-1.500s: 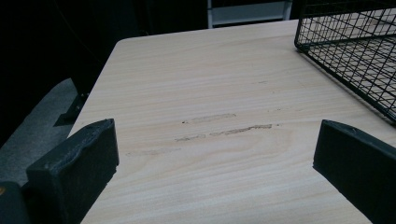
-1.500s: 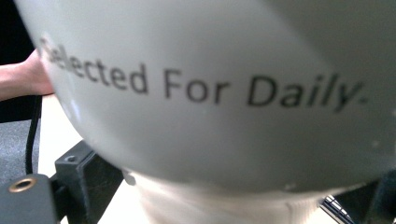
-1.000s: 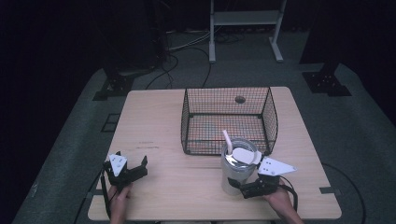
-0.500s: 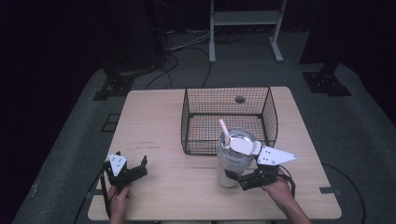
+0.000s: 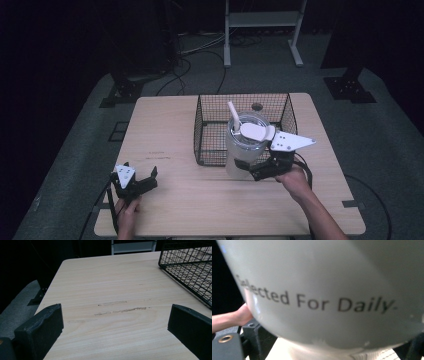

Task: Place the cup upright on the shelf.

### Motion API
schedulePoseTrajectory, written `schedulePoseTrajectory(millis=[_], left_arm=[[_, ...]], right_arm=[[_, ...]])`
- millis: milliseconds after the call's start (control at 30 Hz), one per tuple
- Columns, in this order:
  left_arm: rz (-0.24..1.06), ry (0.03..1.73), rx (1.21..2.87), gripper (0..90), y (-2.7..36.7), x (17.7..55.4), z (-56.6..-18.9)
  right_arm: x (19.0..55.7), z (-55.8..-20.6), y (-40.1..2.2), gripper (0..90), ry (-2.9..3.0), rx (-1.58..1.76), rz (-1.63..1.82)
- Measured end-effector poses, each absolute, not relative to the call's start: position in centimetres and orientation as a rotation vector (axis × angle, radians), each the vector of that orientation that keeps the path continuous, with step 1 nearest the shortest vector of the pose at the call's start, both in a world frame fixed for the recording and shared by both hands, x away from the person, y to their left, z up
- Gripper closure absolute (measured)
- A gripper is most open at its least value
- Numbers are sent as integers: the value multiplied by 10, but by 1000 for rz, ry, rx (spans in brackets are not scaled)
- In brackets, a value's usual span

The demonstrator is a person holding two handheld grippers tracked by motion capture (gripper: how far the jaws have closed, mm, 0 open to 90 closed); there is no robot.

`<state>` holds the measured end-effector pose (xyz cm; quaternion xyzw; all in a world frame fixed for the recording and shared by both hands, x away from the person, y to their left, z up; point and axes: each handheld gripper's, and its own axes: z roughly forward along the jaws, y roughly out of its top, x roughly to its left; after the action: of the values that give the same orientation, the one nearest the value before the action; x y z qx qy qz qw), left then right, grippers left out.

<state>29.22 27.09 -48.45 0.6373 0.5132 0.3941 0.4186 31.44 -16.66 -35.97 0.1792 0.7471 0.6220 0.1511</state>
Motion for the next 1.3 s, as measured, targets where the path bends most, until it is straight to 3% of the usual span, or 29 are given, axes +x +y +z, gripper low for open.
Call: schedulePoseTrajectory(millis=[500,1300], left_arm=[[983,1292,1580,0,272,293,-485],[983,1291,1584,0,272,293,-485]], right_arm=[[362,-336,-148,82,2149,508,1773],[431,-335,-120,81,2177,555,1762]])
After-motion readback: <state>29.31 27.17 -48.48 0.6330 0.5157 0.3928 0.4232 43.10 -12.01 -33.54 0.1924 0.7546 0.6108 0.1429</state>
